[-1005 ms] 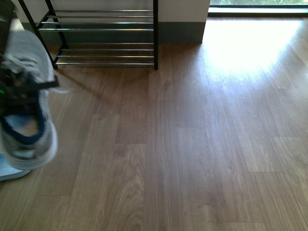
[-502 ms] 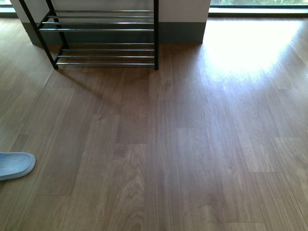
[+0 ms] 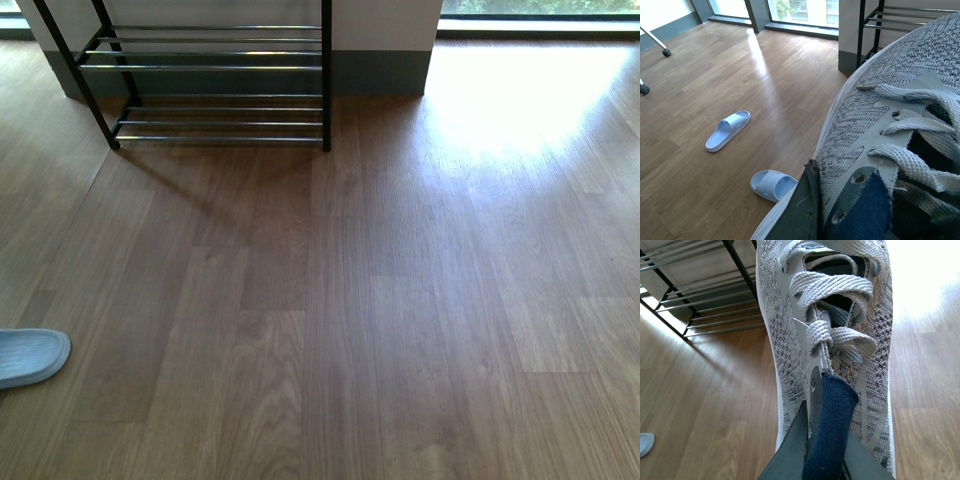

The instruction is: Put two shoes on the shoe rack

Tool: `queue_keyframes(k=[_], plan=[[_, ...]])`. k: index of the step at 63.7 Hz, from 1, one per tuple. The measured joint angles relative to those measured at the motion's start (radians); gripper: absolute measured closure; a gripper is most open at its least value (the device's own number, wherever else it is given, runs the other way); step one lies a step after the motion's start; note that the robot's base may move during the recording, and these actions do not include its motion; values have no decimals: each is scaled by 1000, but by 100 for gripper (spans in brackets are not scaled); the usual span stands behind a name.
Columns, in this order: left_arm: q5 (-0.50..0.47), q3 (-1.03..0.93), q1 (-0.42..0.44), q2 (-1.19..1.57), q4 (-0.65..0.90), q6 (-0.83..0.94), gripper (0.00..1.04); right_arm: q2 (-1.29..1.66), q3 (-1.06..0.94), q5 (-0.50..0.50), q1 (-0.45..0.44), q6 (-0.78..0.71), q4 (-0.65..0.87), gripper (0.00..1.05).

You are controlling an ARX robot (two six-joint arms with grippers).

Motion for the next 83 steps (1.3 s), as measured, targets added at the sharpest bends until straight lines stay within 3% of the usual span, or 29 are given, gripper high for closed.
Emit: queue_keyframes(k=[83], plan=[[2,0,-2,-1,0,-3,103,-1,0,-3,0,0,0,103]])
